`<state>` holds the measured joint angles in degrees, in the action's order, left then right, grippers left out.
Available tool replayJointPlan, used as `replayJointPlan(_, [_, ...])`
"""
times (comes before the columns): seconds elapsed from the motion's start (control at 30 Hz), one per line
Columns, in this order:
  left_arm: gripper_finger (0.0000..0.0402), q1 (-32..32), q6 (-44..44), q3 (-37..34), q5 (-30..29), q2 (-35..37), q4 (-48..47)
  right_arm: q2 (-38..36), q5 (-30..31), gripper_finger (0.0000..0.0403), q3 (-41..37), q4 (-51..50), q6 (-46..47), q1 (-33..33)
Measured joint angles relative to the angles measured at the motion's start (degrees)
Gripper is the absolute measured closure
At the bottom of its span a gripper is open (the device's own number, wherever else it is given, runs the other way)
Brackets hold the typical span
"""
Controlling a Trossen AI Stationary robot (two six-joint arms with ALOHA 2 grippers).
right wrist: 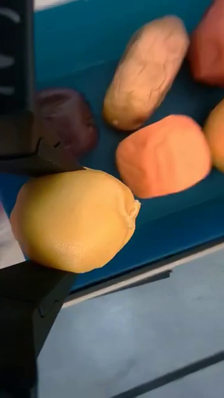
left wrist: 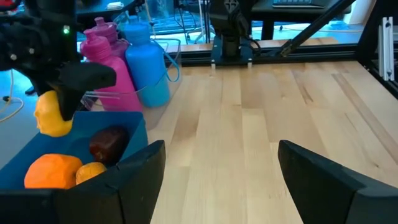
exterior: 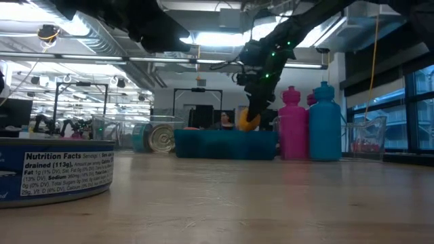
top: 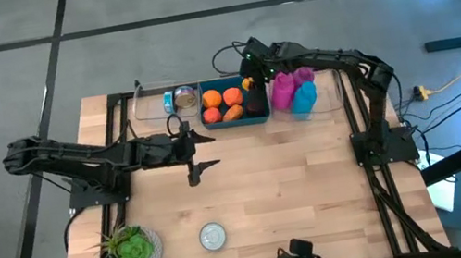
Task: Pick & Place Food Item
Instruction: Put the lemon into the blue bin
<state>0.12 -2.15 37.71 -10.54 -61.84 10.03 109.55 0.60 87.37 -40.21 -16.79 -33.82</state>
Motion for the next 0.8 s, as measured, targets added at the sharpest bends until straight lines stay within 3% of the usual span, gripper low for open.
replayJointPlan(0.8, [0.0103,0.0,-0.2,0.0,0.0,0.0,-0.2,9.5,-0.2,0.023,0.1,1.2,-1.2,-2.0])
